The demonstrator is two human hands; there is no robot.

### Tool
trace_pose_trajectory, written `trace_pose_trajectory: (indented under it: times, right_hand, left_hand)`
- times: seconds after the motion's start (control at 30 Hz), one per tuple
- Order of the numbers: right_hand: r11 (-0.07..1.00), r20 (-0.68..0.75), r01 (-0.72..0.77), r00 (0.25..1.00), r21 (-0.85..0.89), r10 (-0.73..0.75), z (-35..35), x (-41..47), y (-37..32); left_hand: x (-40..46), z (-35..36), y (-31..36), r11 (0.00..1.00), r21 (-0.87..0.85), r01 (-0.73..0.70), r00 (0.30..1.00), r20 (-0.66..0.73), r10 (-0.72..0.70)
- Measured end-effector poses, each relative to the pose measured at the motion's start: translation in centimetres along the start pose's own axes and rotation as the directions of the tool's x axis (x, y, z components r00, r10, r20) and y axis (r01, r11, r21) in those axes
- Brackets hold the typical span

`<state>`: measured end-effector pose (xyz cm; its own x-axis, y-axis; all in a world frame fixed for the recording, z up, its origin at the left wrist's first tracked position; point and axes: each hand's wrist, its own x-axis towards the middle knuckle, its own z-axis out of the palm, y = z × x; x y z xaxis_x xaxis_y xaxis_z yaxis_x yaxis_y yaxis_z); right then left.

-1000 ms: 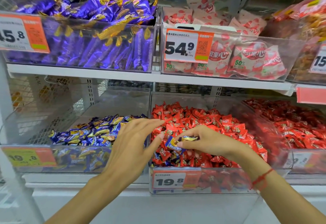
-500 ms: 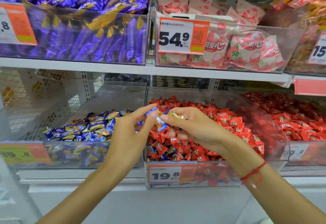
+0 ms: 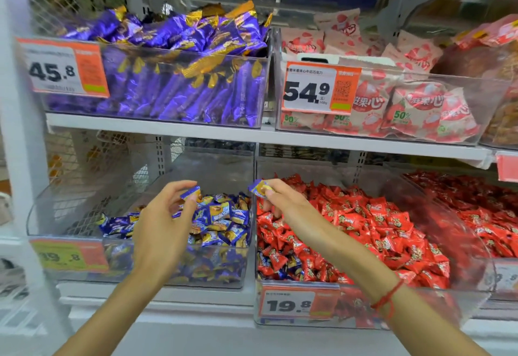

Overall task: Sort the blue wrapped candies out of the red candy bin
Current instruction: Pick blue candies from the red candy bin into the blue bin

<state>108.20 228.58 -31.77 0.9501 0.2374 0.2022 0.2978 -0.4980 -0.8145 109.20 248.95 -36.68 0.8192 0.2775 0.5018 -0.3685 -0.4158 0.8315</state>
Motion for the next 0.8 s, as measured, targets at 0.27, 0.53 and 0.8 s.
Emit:
trace_pose_trajectory:
  times: [0.27, 0.53, 0.8]
  right_hand:
    - [0.919, 0.123, 0.284, 0.958, -0.273, -0.260, 0.5, 3.3, -1.5]
    - [0.933, 0.128, 0.146, 0.986, -0.329, -0.110, -5.1, -0.6, 4.4]
    - [0.767, 0.419, 0.265, 0.908, -0.585, 0.006, -0.9, 1.1, 6.4]
  left_hand:
    - [0.5, -0.6, 1.8, 0.999, -0.012, -0.046, 0.993, -0.108, 0.045]
    - [-3.6, 2.3, 2.6, 0.928, 0.184, -0.322, 0.874, 0.434, 0.218]
    - [-3.1, 2.4, 1.5, 0.902, 0.175, -0.395, 0.847, 0.450, 0.283]
